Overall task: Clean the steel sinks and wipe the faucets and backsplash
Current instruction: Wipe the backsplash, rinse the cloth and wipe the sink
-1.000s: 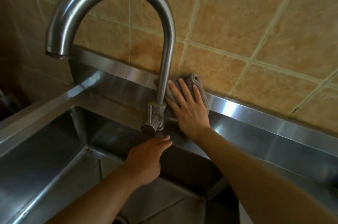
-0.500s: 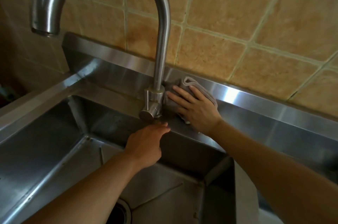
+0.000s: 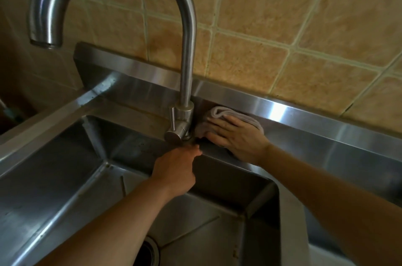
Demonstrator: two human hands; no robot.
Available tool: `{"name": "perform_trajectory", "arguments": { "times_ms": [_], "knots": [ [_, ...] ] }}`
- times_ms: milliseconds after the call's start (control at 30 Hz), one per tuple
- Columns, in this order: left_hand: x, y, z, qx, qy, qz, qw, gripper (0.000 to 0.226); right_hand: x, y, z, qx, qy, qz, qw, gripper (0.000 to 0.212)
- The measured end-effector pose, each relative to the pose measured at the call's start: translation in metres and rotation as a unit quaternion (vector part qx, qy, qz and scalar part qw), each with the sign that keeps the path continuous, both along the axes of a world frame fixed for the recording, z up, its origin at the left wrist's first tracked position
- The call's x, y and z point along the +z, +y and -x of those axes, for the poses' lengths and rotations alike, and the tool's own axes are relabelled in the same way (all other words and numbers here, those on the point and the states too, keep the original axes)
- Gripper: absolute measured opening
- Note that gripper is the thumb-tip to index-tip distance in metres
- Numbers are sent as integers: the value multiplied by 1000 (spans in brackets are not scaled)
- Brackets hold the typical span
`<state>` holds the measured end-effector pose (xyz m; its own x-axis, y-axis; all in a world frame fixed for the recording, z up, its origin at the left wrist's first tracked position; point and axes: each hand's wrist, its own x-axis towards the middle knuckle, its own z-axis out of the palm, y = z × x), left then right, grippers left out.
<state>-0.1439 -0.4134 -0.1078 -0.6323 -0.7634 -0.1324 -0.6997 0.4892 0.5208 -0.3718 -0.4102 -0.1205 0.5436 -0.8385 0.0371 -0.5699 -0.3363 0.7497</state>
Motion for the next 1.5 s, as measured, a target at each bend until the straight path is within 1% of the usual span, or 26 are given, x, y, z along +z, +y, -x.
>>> {"name": "perform_trajectory", "arguments": {
  "times_ms": [67, 167, 233, 300, 367, 433, 533, 567, 600, 633, 700, 733, 767, 833, 933, 1033, 1100, 1133, 1167, 1233, 1267, 1300, 1367, 1400, 1500],
  "knots": [
    [0, 0, 0, 1, -10, 12, 1000, 66, -1, -14, -16, 6, -1, -7, 1000, 55],
    [0, -1, 0, 11, -25, 19, 999, 67, 0, -18, -25, -24, 23, -17, 999, 53],
    [2, 0, 4, 15, -48, 23, 998, 66, 1, -5, -11, -22, 9, -19, 1000, 51],
    [6, 0, 6, 17, -69, 29, 997, 59, 1, 23, 15, -21, -13, -20, 1000, 43],
    [11, 2, 12, 16, -84, 44, 995, 50, 3, 71, 54, -41, -31, -3, 999, 51],
    [12, 4, 17, 23, -83, 76, 993, 48, 2, 122, 92, -60, -37, 14, 997, 57],
    [11, 15, 36, -18, -46, 111, 993, 54, 1, 162, 128, -127, -36, -20, 991, 94],
    [10, 19, 45, -45, -37, 114, 992, 55, 2, 160, 129, -132, -37, -20, 990, 98],
    [8, 23, 54, -70, -37, 114, 990, 56, 2, 154, 125, -127, -29, -12, 991, 96],
    [7, 26, 60, -80, -43, 112, 990, 54, 4, 142, 116, -115, -15, -7, 993, 89],
    [5, 28, 69, -74, -66, 117, 988, 48, 11, 114, 89, -90, 22, 4, 996, 67],
    [5, 29, 72, -68, -80, 126, 986, 46, 12, 98, 75, -84, 36, 11, 996, 60],
    [6, 29, 75, -61, -95, 135, 984, 43, 12, 84, 62, -83, 43, 17, 995, 56],
    [8, 31, 81, -43, -115, 143, 982, 39, 8, 68, 46, -92, 19, 14, 995, 53],
    [10, 32, 89, -37, -131, 160, 978, 31, 6, 83, 63, -91, -7, 30, 995, 47],
    [6, 31, 90, -41, -138, 176, 974, 25, 0, 144, 108, -143, -50, 45, 987, 59],
    [4, 30, 91, -35, -134, 190, 972, 24, -4, 192, 141, -174, -80, 88, 977, 67],
    [3, 30, 93, -30, -131, 196, 971, 23, -6, 213, 155, -191, -91, 119, 970, 74],
    [3, 29, 94, -25, -128, 201, 971, 22, -7, 230, 167, -212, -103, 143, 961, 87],
    [3, 31, 97, -19, -129, 206, 970, 19, -10, 250, 178, -261, -151, 178, 937, 121],
    [3, 32, 98, -19, -133, 207, 969, 17, -12, 253, 177, -279, -180, 198, 922, 127],
    [3, 33, 99, -20, -136, 208, 968, 15, -13, 251, 172, -283, -209, 220, 910, 122],
    [3, 33, 101, -25, -139, 214, 967, 12, -11, 236, 159, -267, -251, 245, 898, 95],
    [3, 32, 102, -27, -140, 215, 966, 12, -7, 224, 150, -258, -267, 246, 895, 86],
    [2, 28, 102, -21, -147, 219, 964, 11, 0, 189, 128, -227, -284, 196, 911, 74]
  ]
}}
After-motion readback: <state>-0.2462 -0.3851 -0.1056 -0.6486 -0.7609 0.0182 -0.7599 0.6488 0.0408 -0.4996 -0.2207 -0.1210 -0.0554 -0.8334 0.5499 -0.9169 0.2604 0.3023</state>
